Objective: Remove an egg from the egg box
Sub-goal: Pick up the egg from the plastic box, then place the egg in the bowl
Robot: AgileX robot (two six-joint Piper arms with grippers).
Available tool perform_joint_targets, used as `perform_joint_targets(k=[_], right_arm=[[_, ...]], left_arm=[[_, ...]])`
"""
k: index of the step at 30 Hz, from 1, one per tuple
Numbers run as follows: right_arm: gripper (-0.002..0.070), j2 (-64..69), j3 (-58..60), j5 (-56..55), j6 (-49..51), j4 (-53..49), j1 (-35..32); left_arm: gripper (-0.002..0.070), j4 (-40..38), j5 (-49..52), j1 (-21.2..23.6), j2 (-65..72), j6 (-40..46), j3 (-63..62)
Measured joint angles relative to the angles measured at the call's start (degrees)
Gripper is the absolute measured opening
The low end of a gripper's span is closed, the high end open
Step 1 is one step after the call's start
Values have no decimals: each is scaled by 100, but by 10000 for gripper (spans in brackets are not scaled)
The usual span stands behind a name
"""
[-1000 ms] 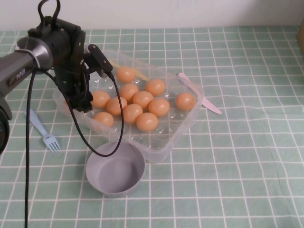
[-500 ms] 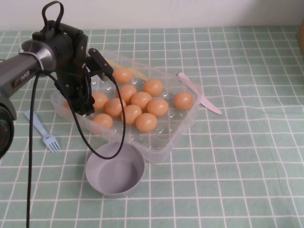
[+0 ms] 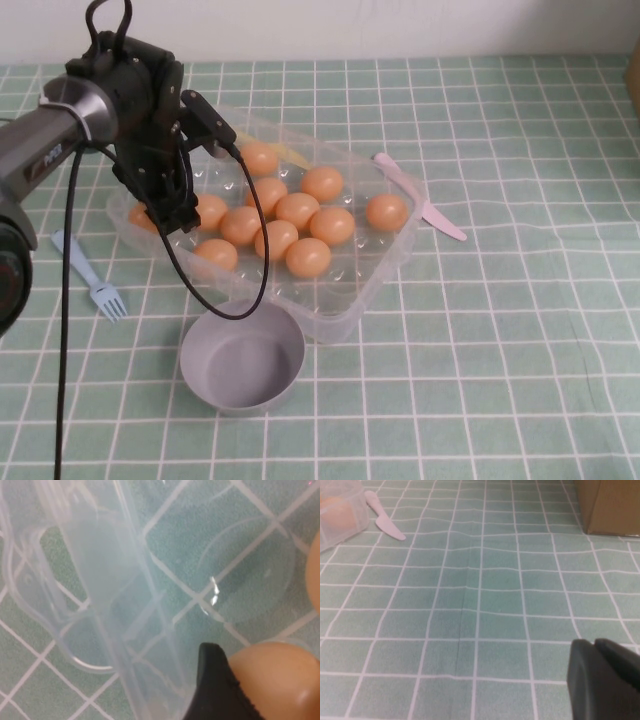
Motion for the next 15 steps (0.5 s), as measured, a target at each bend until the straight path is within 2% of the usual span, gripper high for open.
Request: perform_joint_targets(k=[9,15], right_arm=[[-17,0,0,0,0,0,0],[-17,0,0,0,0,0,0]], left_arm=[[352,-549,77,-117,-613,3,-12],[352,-922,188,-445,-1576,3,22]])
